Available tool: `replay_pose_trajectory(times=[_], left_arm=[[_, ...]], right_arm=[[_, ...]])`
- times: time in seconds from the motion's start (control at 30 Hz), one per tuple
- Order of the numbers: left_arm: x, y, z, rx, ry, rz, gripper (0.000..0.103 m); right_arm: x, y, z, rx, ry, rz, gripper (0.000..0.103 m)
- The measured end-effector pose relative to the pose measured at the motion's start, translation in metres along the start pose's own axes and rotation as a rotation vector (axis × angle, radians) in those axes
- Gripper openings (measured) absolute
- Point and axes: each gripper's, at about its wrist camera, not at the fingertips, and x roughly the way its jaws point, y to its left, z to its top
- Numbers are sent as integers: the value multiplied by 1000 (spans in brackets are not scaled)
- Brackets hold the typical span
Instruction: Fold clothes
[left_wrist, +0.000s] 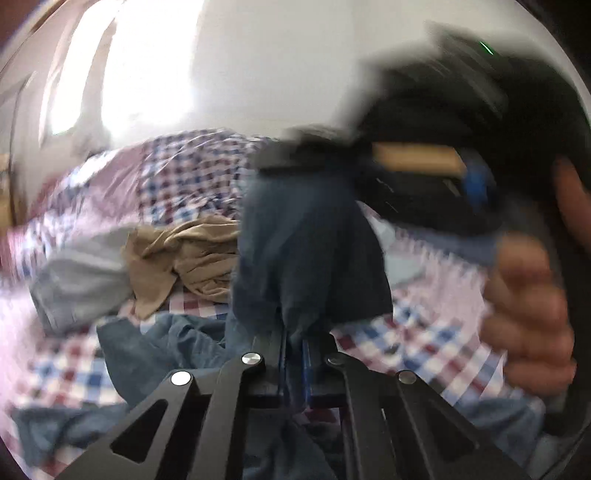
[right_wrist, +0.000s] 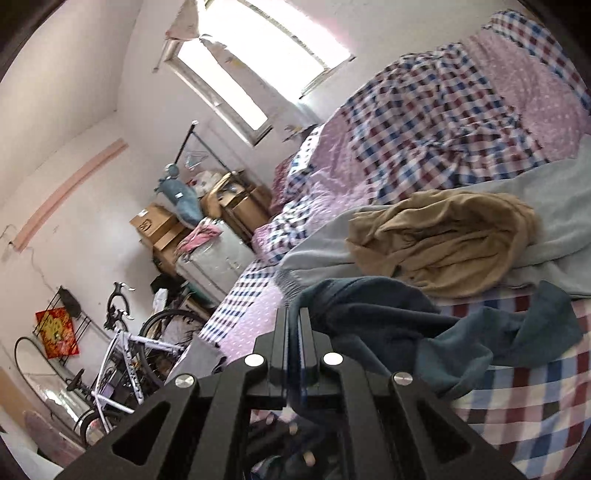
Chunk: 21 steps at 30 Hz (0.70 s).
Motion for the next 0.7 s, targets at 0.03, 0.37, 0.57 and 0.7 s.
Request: replay_pose_trajectory(times=[0.03, 0.37, 0.57, 0.7], left_arm=[[-5, 16, 3, -71, -27, 0, 5], [-36, 191, 9, -626, -194, 100, 4], [-39, 244, -14, -765, -189, 180, 4], [-44, 256, -19, -777, -191, 226, 4]], right_arm=[[2, 3, -1, -6, -2, 14, 5], [-10, -11, -2, -25, -61, -32, 58], [10, -56, -14, -22, 63, -224, 58], [28, -89, -25, -12, 161, -355, 58]])
